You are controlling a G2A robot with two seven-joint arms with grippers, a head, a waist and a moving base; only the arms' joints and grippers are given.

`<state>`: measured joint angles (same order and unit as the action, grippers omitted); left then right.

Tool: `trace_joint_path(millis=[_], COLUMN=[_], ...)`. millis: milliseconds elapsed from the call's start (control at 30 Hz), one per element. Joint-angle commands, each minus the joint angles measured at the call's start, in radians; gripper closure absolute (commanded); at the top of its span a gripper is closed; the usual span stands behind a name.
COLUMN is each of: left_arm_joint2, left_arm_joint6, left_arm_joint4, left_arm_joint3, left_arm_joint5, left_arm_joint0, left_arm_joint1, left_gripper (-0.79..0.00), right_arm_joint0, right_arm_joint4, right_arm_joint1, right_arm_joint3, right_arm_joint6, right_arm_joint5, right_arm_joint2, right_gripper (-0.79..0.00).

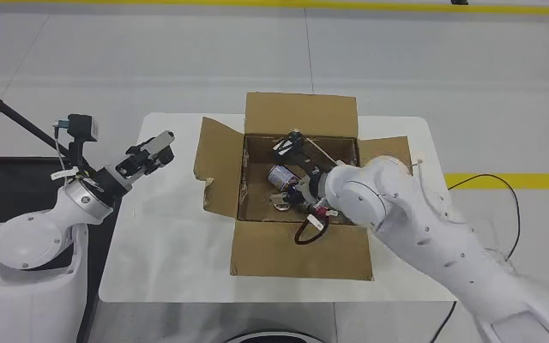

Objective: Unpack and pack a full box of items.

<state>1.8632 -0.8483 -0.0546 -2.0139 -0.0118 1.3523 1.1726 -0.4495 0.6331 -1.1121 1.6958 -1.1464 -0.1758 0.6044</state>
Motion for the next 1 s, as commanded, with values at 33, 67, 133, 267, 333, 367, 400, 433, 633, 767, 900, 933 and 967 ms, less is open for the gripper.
trace_joint_path(millis=[33,67,133,267,333,367,400,433,633,767,900,933,967], left_arm_joint2=[0.001,0.001,0.001,0.001,0.001,0.001,0.001,0.001,0.001,0.001,0.001,0.001,0.001], left_arm_joint6=[0.005,0.005,0.005,0.005,0.005,0.005,0.005,0.005,0.005,0.005,0.005,0.005,0.005], left_arm_joint4=[-0.007,-0.007,-0.007,-0.007,-0.007,-0.007,-0.007,-0.007,-0.007,-0.007,-0.007,-0.007,-0.007], left_arm_joint3=[-0.005,-0.005,-0.005,-0.005,-0.005,-0.005,-0.005,-0.005,-0.005,-0.005,-0.005,-0.005,-0.005], left_arm_joint5=[-0.003,-0.003,-0.003,-0.003,-0.003,-0.003,-0.003,-0.003,-0.003,-0.003,-0.003,-0.003,-0.003], left_arm_joint0=[0.009,0.009,0.009,0.009,0.009,0.009,0.009,0.009,0.009,0.009,0.009,0.009,0.009], left_arm_joint1=[0.0,0.0,0.0,0.0,0.0,0.0,0.0,0.0,0.0,0.0,0.0,0.0,0.0], left_gripper=[-0.785,-0.785,-0.785,-0.785,-0.785,-0.785,-0.785,-0.785,-0.785,-0.785,-0.785,-0.785,-0.785], right_arm_joint0=[0.055,0.071,0.099,0.14,0.153,0.158,0.162,0.165,0.178,0.18,0.18,0.179,0.179], right_arm_joint4=[-0.008,-0.014,-0.029,-0.041,-0.031,-0.027,-0.025,-0.024,0.004,0.003,0.001,-0.002,-0.002], right_arm_joint1=[-0.045,-0.06,-0.088,-0.139,-0.161,-0.172,-0.182,-0.192,-0.242,-0.265,-0.283,-0.287,-0.291], right_arm_joint3=[-0.132,-0.166,-0.238,-0.36,-0.413,-0.438,-0.46,-0.479,-0.579,-0.621,-0.658,-0.666,-0.675], right_arm_joint6=[0.013,0.014,0.012,0.014,0.029,0.033,0.035,0.037,0.045,0.042,0.017,0.015,0.009], right_arm_joint5=[-0.003,-0.001,0.007,0.042,0.05,0.048,0.052,0.063,0.058,0.07,0.09,0.094,0.1], right_arm_joint2=[-0.068,-0.085,-0.116,-0.17,-0.191,-0.2,-0.209,-0.217,-0.248,-0.251,-0.252,-0.251,-0.251], right_gripper=[-0.785,-0.785,-0.785,-0.785,-0.785,-0.785,-0.785,-0.785,-0.785,-0.68,-0.656,-0.656,-0.656])
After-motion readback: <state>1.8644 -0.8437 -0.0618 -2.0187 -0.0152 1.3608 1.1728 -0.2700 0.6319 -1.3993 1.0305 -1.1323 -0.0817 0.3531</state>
